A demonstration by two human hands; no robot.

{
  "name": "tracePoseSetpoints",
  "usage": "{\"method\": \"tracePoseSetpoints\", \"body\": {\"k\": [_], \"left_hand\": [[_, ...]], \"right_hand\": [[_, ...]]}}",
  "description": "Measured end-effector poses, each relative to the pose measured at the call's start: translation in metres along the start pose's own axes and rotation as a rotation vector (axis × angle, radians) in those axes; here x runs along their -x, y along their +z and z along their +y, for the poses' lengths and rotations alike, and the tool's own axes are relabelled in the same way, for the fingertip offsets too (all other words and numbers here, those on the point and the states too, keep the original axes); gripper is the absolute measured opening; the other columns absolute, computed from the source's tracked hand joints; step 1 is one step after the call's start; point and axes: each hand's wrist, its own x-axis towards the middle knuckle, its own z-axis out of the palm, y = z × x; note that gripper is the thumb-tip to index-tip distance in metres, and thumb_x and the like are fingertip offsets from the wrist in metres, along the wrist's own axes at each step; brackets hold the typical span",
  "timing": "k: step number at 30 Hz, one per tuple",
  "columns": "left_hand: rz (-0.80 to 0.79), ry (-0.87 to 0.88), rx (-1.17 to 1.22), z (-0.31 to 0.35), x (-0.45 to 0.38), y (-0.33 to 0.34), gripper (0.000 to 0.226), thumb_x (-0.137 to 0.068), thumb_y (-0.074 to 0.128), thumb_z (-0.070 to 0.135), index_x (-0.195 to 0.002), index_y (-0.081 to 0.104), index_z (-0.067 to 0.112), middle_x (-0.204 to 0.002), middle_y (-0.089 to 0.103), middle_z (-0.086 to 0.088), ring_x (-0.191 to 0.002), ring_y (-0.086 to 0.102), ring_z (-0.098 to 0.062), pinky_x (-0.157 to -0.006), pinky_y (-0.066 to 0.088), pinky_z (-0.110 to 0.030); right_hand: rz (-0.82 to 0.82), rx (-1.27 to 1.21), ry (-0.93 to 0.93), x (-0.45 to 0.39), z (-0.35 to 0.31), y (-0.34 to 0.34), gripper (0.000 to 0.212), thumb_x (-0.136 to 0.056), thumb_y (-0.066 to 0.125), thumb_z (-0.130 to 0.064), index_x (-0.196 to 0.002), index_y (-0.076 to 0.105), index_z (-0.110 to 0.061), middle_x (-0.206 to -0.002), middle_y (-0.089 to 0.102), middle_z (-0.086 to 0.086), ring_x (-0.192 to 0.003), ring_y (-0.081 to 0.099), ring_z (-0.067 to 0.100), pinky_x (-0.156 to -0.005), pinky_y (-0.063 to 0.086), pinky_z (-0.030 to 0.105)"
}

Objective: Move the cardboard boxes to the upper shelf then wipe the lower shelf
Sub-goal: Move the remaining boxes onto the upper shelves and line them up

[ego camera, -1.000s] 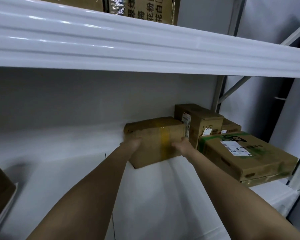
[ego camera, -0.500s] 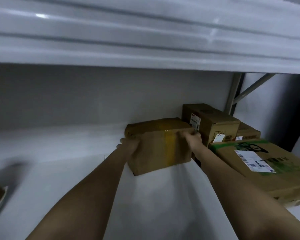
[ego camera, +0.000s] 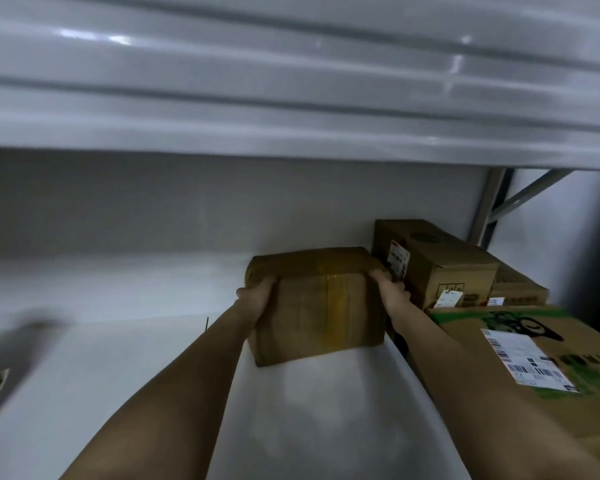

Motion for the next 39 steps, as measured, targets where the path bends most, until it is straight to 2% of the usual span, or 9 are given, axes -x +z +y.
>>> {"method": "tracePoseSetpoints", "body": {"k": [4, 8, 12, 18, 23, 27, 31, 34, 39], "left_hand": [[0.148, 0.001, -0.025, -0.005, 0.003, -0.003, 0.088, -0.083, 0.052, 0.061, -0.145, 0.023, 0.006, -0.144, 0.032, -0.017, -0.128, 0.038, -0.034, -0.103, 0.035, -0.044], [0.205, -0.032, -0.038, -0.011, 0.007, -0.010, 0.085, -0.084, 0.044, 0.066, -0.145, 0.027, 0.011, -0.144, 0.027, -0.016, -0.128, 0.035, -0.034, -0.102, 0.034, -0.045], [0.255, -0.038, 0.034, -0.015, 0.017, -0.016, 0.088, -0.080, 0.048, 0.067, -0.146, 0.024, 0.014, -0.144, 0.027, -0.015, -0.128, 0.035, -0.036, -0.102, 0.035, -0.049], [0.196, 0.114, 0.172, -0.020, 0.030, -0.028, 0.088, -0.077, 0.058, 0.061, -0.144, 0.022, 0.016, -0.137, 0.041, -0.011, -0.119, 0.045, -0.031, -0.097, 0.040, -0.044], [0.211, 0.229, 0.115, -0.022, 0.051, -0.051, 0.092, -0.073, 0.059, 0.063, -0.148, 0.021, 0.024, -0.146, 0.031, -0.008, -0.126, 0.041, -0.032, -0.100, 0.037, -0.044], [0.223, 0.253, 0.148, -0.024, 0.069, -0.072, 0.095, -0.066, 0.055, 0.064, -0.144, 0.031, 0.015, -0.140, 0.040, -0.008, -0.119, 0.047, -0.031, -0.101, 0.040, -0.045], [0.218, 0.310, 0.191, -0.034, 0.081, -0.093, 0.081, -0.075, 0.055, 0.061, -0.137, 0.035, 0.012, -0.128, 0.049, -0.005, -0.109, 0.051, -0.026, -0.097, 0.043, -0.043], [0.221, 0.356, 0.184, -0.047, 0.092, -0.108, 0.074, -0.077, 0.051, 0.060, -0.135, 0.036, 0.017, -0.121, 0.052, 0.000, -0.100, 0.050, -0.021, -0.089, 0.042, -0.038], [0.222, 0.415, 0.114, -0.063, 0.113, -0.125, 0.059, -0.087, 0.045, 0.058, -0.135, 0.038, 0.024, -0.120, 0.053, 0.003, -0.096, 0.047, -0.018, -0.085, 0.037, -0.034]], "right_hand": [[-0.051, 0.014, -0.038, 0.004, 0.003, 0.000, 0.091, -0.085, 0.050, -0.062, -0.153, 0.009, -0.018, -0.156, 0.009, 0.010, -0.139, 0.021, 0.034, -0.111, 0.022, 0.046], [-0.034, 0.029, -0.063, 0.013, 0.004, 0.004, 0.086, -0.085, 0.049, -0.063, -0.152, 0.013, -0.023, -0.153, 0.012, 0.009, -0.136, 0.024, 0.036, -0.107, 0.026, 0.045], [-0.093, -0.117, -0.108, 0.026, 0.010, 0.005, 0.089, -0.085, 0.053, -0.059, -0.153, 0.007, -0.023, -0.153, 0.022, 0.009, -0.137, 0.027, 0.033, -0.109, 0.025, 0.045], [-0.083, -0.116, -0.200, 0.058, 0.014, 0.007, 0.081, -0.086, 0.056, -0.052, -0.150, 0.016, -0.024, -0.151, 0.026, 0.008, -0.135, 0.032, 0.033, -0.111, 0.030, 0.051], [0.034, -0.075, -0.252, 0.094, 0.009, 0.011, 0.082, -0.087, 0.053, -0.052, -0.151, 0.018, -0.014, -0.152, 0.020, 0.007, -0.135, 0.030, 0.033, -0.110, 0.031, 0.051], [0.066, -0.084, -0.300, 0.123, 0.009, 0.015, 0.076, -0.090, 0.050, -0.053, -0.151, 0.019, -0.020, -0.153, 0.016, 0.007, -0.136, 0.027, 0.035, -0.111, 0.028, 0.051], [0.034, -0.165, -0.352, 0.154, 0.006, 0.015, 0.065, -0.090, 0.050, -0.056, -0.145, 0.027, -0.029, -0.147, 0.028, 0.007, -0.130, 0.035, 0.032, -0.103, 0.032, 0.047], [-0.013, -0.214, -0.413, 0.183, 0.013, 0.016, 0.066, -0.090, 0.050, -0.055, -0.146, 0.025, -0.031, -0.145, 0.037, 0.003, -0.127, 0.040, 0.025, -0.106, 0.035, 0.045], [0.099, -0.227, -0.436, 0.221, 0.026, 0.017, 0.068, -0.090, 0.050, -0.057, -0.147, 0.024, -0.030, -0.147, 0.037, -0.001, -0.131, 0.039, 0.023, -0.110, 0.033, 0.047]]}}
